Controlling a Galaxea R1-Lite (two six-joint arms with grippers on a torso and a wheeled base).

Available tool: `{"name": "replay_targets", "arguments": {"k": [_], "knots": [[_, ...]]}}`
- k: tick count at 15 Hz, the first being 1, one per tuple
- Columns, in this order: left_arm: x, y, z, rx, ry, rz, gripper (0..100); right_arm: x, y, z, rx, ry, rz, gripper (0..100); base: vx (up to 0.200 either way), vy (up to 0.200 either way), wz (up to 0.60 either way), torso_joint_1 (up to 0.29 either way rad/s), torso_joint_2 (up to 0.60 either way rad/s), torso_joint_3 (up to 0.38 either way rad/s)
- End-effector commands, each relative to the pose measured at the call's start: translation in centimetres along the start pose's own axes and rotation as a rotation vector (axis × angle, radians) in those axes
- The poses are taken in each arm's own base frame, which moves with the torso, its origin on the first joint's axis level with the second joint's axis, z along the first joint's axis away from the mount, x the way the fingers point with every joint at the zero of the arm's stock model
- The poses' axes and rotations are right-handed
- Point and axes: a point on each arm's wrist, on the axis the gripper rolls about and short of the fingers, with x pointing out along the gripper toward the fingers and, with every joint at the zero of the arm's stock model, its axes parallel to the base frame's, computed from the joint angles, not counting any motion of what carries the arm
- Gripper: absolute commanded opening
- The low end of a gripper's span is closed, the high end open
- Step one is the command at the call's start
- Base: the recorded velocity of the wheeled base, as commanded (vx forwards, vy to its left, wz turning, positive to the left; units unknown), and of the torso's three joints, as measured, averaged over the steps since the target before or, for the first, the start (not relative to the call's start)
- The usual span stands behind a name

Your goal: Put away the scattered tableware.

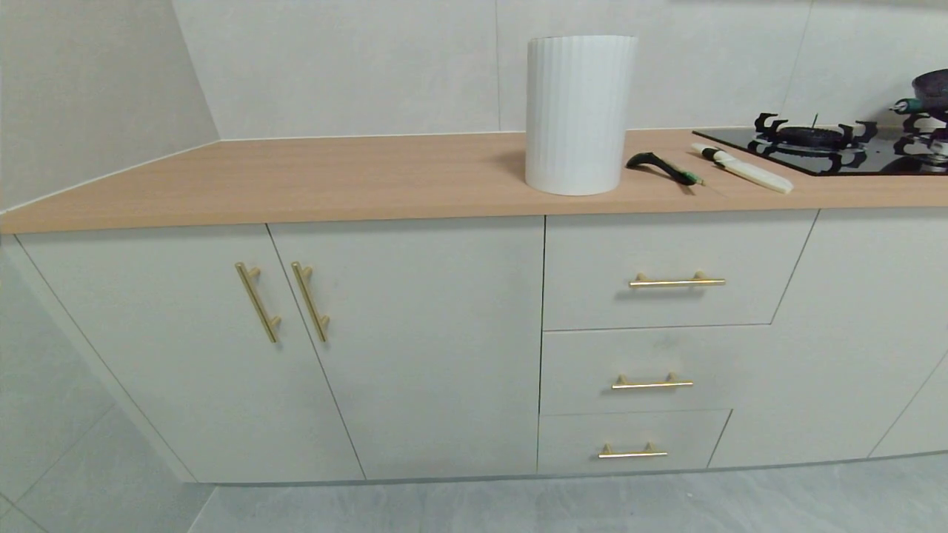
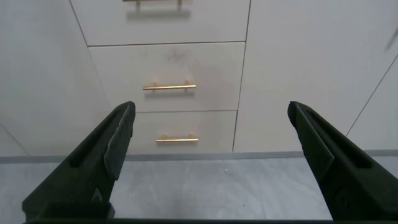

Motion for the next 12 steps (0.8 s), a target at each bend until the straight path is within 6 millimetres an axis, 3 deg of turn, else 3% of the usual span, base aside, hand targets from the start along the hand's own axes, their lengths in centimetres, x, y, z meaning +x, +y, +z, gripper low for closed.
{"name": "replay_targets", "arguments": {"k": [1,2,3,6,7,9,12], "knots": [[0.0,0.0,0.0,0.000,0.002,0.000,100,0.0,0.0,0.0,-0.004,-0.001,-0.005,100,0.000,0.000,0.00,0.000,0.00,0.000],[0.0,0.0,0.0,0.000,0.002,0.000,100,-0.1,0.0,0.7,0.002,-0.035,-0.011,100,0.000,0.000,0.00,0.000,0.00,0.000],[0.0,0.0,0.0,0.000,0.000,0.000,100,-0.9,0.0,3.1,0.036,-0.136,-0.009,100,0.000,0.000,0.00,0.000,0.00,0.000],[0.0,0.0,0.0,0.000,0.002,0.000,100,-1.2,0.2,3.5,0.041,-0.060,0.066,100,0.000,0.000,0.00,0.000,0.00,0.000],[0.0,0.0,0.0,0.000,0.002,0.000,100,-0.4,0.4,4.2,0.043,0.046,0.171,100,0.000,0.000,0.00,0.000,0.00,0.000],[0.0,0.0,0.0,0.000,0.002,0.000,100,1.0,0.4,5.5,0.045,0.146,0.214,100,0.000,0.000,0.00,0.000,0.00,0.000],[0.0,0.0,0.0,0.000,0.002,0.000,100,5.1,0.7,8.4,0.034,0.340,0.281,100,0.000,0.000,0.00,0.000,0.00,0.000]]}}
